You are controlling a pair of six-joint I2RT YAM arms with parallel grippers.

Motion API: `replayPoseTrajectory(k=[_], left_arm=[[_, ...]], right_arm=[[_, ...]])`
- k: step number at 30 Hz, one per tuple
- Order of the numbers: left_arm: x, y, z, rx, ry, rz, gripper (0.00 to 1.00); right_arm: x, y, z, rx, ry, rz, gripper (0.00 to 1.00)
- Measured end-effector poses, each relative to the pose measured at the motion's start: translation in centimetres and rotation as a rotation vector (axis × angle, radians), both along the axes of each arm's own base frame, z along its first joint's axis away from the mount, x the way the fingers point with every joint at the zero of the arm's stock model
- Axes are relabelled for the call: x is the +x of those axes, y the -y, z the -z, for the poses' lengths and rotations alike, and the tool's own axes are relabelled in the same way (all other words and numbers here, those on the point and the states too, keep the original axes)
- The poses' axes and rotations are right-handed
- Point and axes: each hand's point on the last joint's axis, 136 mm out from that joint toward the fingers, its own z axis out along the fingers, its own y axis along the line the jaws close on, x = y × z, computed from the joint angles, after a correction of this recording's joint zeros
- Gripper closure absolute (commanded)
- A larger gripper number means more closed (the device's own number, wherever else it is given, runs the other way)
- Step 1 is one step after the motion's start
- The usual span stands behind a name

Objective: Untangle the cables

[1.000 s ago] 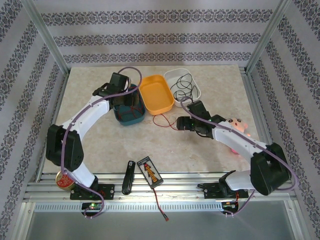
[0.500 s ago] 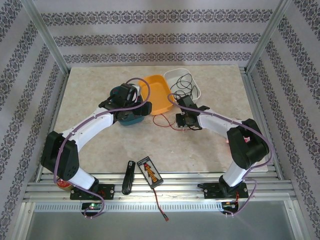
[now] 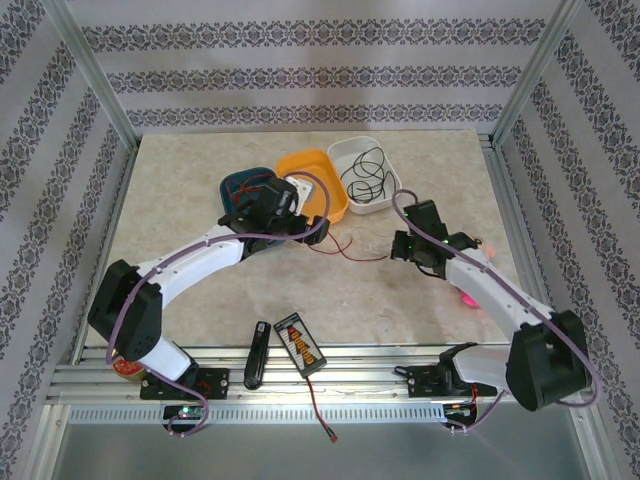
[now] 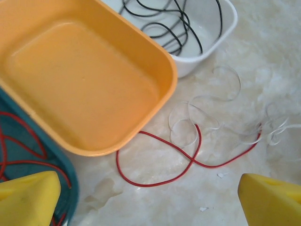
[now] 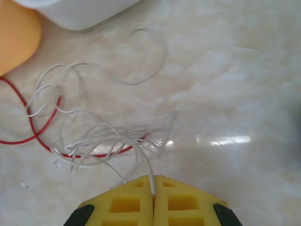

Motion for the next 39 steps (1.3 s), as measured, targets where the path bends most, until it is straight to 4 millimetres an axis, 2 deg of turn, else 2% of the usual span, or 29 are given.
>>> replayPoseTrajectory(k=[6,10,13,16,17,22,25,28,32,35,39], left_arm=[[-1.2,4.2,3.8,0.114,-0.021,0.111,0.33],[-1.8,6.5,6.6,0.161,-0.059,0.153,0.35],[-2.1,7.3,8.2,0.192,-0.076,0.161,0.34],[-2.7,7.9,8.6,0.199,-0.079,0.16,0.3],[-2.8,8.1,8.5,0.191,-0.078,0.156,0.24],[-2.8,8.2,8.8,0.159,-0.073,0.119,0.1],[-3.0,7.9,9.3,0.15,-0.075,0.11,0.06],[-3.1,8.0,9.1,0.129,-0.063,0.112,0.06],[-3.1,7.8,7.7,0.08,-0.024,0.092,0.18],[-2.8,7.6,7.3,0.07,-0.017,0.068,0.28],[-2.1,7.4,7.8,0.097,-0.042,0.033,0.35]], right_arm=[[-1.8,2.5,-2.1,0.005,0.038,0.069,0.96],[-2.5,3.3,-2.8,0.002,0.048,0.091,1.0],[-2.9,3.4,-3.1,0.006,0.049,0.091,1.0],[-3.1,3.1,-4.5,0.025,0.068,0.077,1.0],[-3.0,3.0,-5.4,0.032,0.085,0.073,1.0],[-2.0,1.9,-11.2,0.081,0.218,0.02,1.0],[-1.9,0.2,-13.1,0.162,0.269,-0.051,0.99],[-1.8,-1.3,-13.2,0.214,0.26,-0.104,1.0],[-1.5,-2.2,-12.2,0.227,0.218,-0.133,1.0],[-1.3,-2.1,-11.8,0.217,0.208,-0.125,1.0],[-1.2,-1.5,-11.6,0.187,0.207,-0.098,1.0]])
